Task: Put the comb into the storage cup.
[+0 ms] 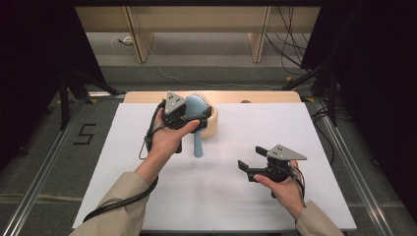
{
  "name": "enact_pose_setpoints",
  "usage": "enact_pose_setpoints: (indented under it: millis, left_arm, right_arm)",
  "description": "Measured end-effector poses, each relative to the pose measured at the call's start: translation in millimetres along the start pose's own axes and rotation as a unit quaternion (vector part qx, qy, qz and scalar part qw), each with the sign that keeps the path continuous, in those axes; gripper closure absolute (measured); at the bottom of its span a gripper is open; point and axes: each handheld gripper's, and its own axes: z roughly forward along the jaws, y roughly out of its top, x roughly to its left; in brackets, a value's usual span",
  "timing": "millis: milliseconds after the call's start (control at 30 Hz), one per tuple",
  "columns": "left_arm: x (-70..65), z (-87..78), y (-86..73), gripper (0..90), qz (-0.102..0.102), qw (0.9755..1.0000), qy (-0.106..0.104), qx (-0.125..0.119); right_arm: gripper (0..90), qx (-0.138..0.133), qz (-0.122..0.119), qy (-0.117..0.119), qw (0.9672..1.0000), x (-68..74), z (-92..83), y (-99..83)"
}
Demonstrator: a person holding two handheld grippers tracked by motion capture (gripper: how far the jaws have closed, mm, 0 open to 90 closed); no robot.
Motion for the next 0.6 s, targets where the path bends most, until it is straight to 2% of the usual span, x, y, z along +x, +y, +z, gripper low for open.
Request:
enact_pose_setpoints:
  millis: [600]
  left_arm:
    - [13.9,-3.4,12.4,19.7,-0.003,0.9998,0.014,-0.014]
  right_arm:
    - [12.2,-0.001,-0.002,-0.017,0.9999,-12.3,-18.9,-7.9]
